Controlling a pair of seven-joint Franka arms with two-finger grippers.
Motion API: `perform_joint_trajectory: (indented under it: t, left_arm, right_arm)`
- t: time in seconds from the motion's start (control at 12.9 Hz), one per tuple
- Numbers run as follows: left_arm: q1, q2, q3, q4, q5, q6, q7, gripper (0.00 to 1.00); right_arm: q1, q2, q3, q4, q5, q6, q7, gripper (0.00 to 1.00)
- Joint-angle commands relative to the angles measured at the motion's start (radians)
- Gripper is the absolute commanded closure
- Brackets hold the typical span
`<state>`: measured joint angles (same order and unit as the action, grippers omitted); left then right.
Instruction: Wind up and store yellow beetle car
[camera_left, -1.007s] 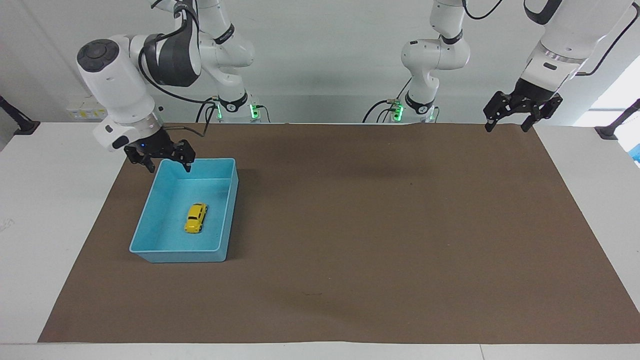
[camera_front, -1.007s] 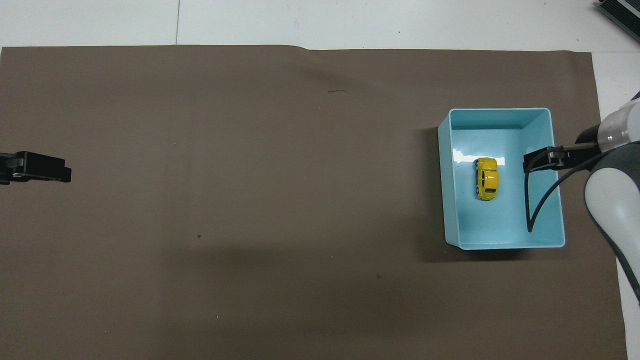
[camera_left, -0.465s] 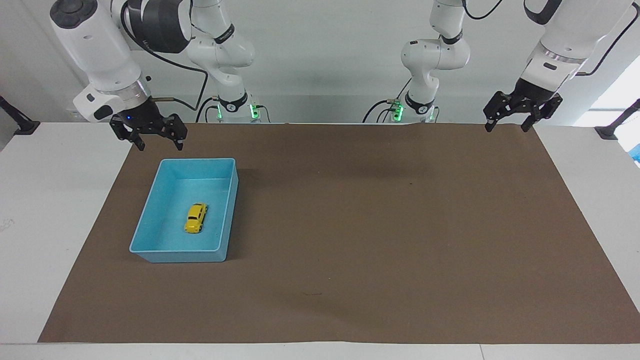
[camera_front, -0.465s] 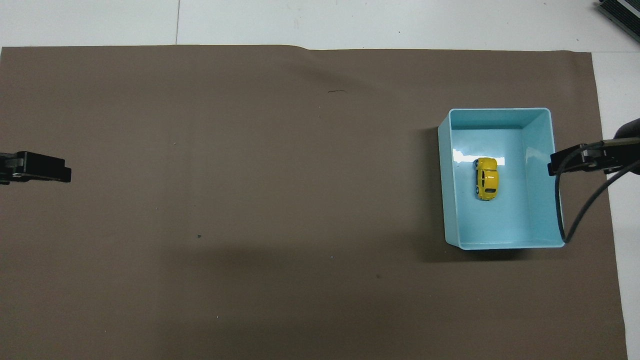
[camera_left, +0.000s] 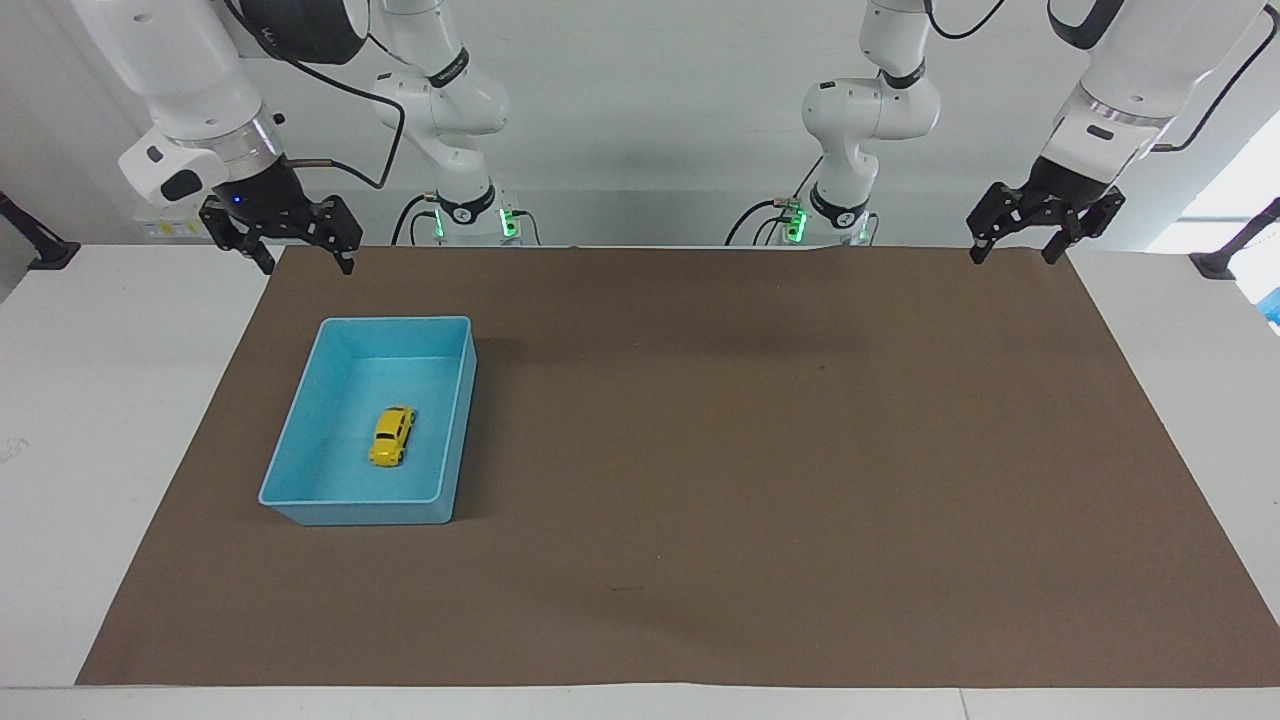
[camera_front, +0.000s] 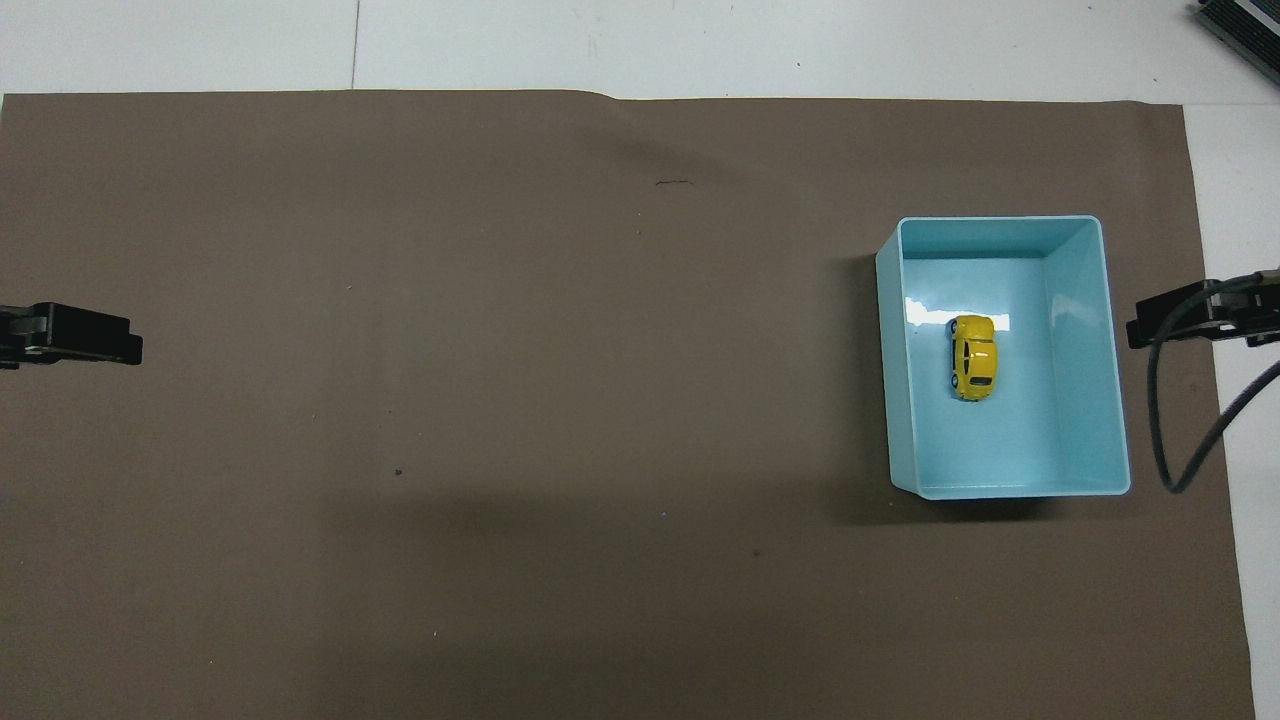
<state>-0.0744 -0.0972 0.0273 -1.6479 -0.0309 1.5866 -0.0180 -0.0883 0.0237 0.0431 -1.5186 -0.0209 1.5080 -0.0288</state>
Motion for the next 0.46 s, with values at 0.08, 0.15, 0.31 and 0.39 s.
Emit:
perform_joint_trajectory:
  t: [0.08,0.15,0.31,0.39]
  left_arm:
    - [0.004,-0.009,-0.003,0.008,0.011,-0.022,0.003,0.00]
    - [0.004,-0.009,-0.003,0.008,0.011,-0.022,0.003,0.00]
    - [0.004,-0.009,-0.003,0.008,0.011,-0.022,0.003,0.00]
    - [0.004,-0.009,-0.003,0.008,0.011,-0.022,0.003,0.00]
  right_arm:
    - [-0.005,-0.004,0.008,0.006,0.006,0.014,0.026,0.00]
    - [-0.004,-0.004,0.008,0.006,0.006,0.015,0.027,0.00]
    - [-0.001,-0.005,0.008,0.003,0.006,0.015,0.030,0.00]
    - [0.001,-0.007,0.008,0.001,0.006,0.014,0.033,0.00]
